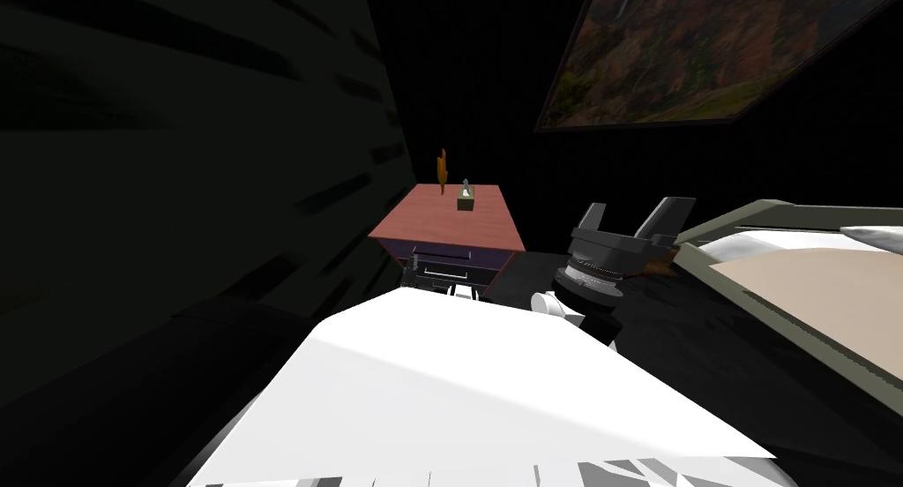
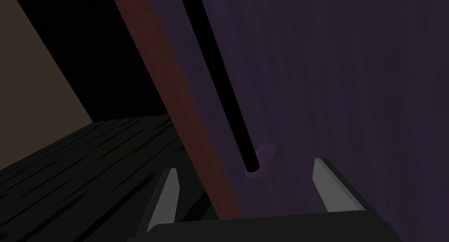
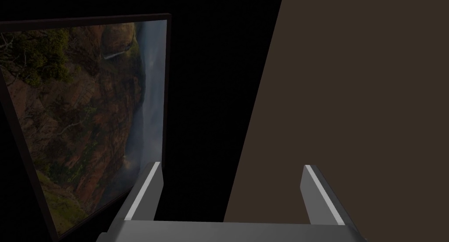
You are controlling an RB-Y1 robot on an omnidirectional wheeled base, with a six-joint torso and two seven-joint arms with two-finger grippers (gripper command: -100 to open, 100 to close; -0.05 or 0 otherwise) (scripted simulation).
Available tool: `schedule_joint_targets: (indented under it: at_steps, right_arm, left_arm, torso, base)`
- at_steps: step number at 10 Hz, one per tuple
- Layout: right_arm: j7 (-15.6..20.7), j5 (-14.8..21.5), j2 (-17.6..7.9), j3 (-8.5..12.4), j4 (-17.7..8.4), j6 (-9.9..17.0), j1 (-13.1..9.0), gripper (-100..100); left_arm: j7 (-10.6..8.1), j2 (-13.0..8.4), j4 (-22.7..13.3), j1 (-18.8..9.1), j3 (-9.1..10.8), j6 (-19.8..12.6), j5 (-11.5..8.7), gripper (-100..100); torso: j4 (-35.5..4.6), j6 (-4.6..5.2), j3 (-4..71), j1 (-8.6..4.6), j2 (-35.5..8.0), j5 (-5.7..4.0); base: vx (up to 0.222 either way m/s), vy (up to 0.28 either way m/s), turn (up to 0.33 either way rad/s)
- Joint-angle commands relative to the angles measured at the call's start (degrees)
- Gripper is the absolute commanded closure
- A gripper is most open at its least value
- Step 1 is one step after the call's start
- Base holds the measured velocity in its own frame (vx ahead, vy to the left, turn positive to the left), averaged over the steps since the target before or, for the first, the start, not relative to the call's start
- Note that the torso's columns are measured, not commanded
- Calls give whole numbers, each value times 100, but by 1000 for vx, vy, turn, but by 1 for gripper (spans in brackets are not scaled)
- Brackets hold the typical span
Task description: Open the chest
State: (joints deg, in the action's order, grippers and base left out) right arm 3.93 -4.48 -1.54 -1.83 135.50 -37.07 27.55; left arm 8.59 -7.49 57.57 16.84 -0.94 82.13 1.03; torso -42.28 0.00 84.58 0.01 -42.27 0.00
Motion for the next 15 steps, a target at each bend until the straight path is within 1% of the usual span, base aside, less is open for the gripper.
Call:
schedule_joint_targets:
  at_steps: [1, 3, 5, 6, 7, 9, 10, 11, 12, 13, 15]
  right_arm:
    - [0, 0, 0, 0, 0, 0, 0, 0]
    - [0, 0, 0, 0, 0, 0, 0, 0]
    - [0, 0, 0, 0, 0, 0, 0, 0]
    - [0, 0, 0, 0, 0, 0, 0, 0]
    - [0, 0, 0, 0, 0, 0, 0, 0]
    - [0, 0, 1, -2, -1, 1, -3, 0]
    - [0, 0, 1, -2, -1, 1, -4, 0]
    - [0, 0, 1, -1, -1, 1, -2, 0]
    - [0, 0, 0, -1, -1, 1, -2, 0]
    - [0, 0, 1, -1, -1, 1, -3, 0]
    - [0, 0, 0, 0, -1, 1, -2, 0]
  left_arm:
    - [80, 235, -348, -41, -41, 230, 41, -100]
    - [109, 458, -552, -72, -54, 366, 55, -100]
    - [126, 695, -670, -91, -62, 443, 63, -100]
    - [123, 628, -614, -66, -65, 419, 65, -100]
    - [59, 511, -761, -190, 165, 383, -50, -100]
    - [-74, 251, -1054, -444, 530, 303, -284, -100]
    - [-74, 251, -1054, -444, 631, 303, -284, -100]
    - [-140, 121, -1201, -571, 842, 263, -401, -100]
    - [-207, -9, -1348, -698, 1008, 223, -517, -100]
    - [-207, -9, -1348, -698, 1097, 223, -517, -100]
    - [-339, -269, -1641, -952, 1499, 143, -751, -100]
  torso:
    - [0, 0, -1, -1, -1, 0]
    - [-1, 0, -3, -2, -4, 0]
    - [-1, 0, -2, -2, -3, 0]
    - [-1, 0, -2, -1, -4, 0]
    - [-1, 0, -2, 1, -4, 0]
    - [-10, 2, -22, -21, -36, -5]
    - [-10, 1, -21, -17, -33, -5]
    - [-2, -4, -4, 6, -3, 1]
    - [3, 1, 6, 10, 10, 3]
    - [1, 4, 2, -1, 3, 1]
    - [1, 2, 3, 4, 5, 2]
  base:
    - [19, 7, -30]
    - [15, 2, -26]
    - [9, 1, -17]
    - [0, 0, 0]
    - [-54, -23, -341]
    - [-147, -87, -430]
    - [-114, -66, -145]
    - [-98, -61, -275]
    - [-124, -87, -515]
    - [-93, -66, -119]
    - [-90, -79, -283]
